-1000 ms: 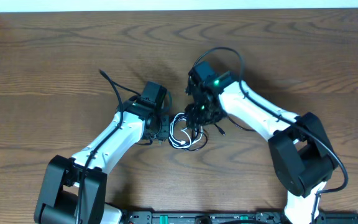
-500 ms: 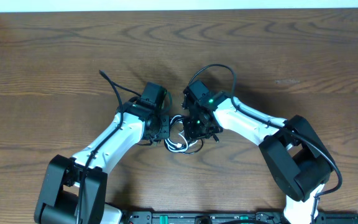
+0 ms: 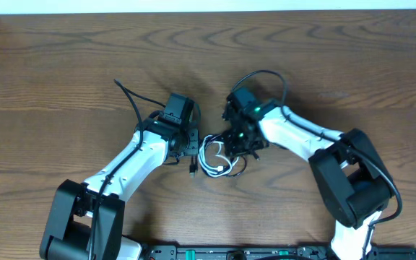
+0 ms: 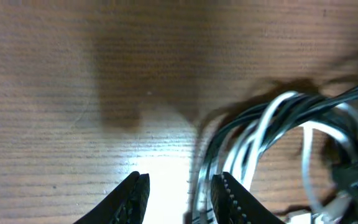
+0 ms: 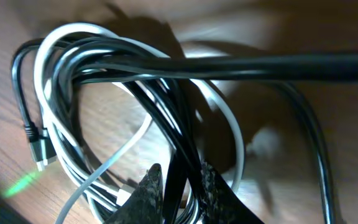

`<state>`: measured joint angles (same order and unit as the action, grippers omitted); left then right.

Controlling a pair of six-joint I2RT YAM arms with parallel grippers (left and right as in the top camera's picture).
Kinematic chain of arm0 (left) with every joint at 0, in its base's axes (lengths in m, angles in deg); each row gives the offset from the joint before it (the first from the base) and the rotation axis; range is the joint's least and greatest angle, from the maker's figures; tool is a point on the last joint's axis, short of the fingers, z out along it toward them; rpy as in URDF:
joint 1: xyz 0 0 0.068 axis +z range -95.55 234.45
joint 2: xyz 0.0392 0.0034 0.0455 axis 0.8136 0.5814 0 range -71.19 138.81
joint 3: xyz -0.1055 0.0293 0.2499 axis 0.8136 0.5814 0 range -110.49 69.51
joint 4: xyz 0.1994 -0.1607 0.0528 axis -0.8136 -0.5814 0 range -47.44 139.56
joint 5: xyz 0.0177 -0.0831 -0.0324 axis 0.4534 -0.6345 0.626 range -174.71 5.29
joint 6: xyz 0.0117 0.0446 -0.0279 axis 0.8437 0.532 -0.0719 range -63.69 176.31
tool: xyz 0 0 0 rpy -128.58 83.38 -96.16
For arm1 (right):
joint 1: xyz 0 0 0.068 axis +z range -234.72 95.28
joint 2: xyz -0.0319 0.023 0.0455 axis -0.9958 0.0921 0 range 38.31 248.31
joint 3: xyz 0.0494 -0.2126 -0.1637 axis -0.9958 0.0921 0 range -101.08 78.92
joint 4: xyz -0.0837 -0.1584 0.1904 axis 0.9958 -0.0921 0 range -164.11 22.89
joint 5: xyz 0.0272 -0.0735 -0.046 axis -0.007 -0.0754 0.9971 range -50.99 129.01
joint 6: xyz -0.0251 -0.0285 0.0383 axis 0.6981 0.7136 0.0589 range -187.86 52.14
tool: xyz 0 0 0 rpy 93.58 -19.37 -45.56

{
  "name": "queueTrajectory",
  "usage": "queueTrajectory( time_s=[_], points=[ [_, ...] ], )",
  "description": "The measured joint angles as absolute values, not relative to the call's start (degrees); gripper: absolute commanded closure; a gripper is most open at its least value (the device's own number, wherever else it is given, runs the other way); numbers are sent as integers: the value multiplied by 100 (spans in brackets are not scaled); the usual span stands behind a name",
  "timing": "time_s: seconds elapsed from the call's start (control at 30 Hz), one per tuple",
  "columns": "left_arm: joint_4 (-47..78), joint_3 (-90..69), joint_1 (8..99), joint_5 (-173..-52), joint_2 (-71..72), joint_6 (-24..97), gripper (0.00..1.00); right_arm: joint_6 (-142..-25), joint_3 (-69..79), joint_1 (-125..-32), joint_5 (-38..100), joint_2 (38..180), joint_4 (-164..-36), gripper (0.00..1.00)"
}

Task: Untangle cables

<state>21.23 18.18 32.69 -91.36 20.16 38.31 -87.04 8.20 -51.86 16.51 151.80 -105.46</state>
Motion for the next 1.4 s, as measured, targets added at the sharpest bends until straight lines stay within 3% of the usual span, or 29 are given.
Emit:
queueTrajectory(
  time_s=[0.17, 0.67, 1.4],
  points=[
    [2217, 1818, 3269, -8933, 2016, 3834, 67, -8398, 823, -5835, 975, 15183, -10552, 81],
    [2158, 1818, 3269, -8870, 2506, 3831, 67, -6811, 829, -7214, -845, 14547, -11446, 80],
    [2448, 1815, 3267, -9060, 2687, 3696, 67, -6295, 829, -7419, -1079, 13788, -12178, 80]
  ],
)
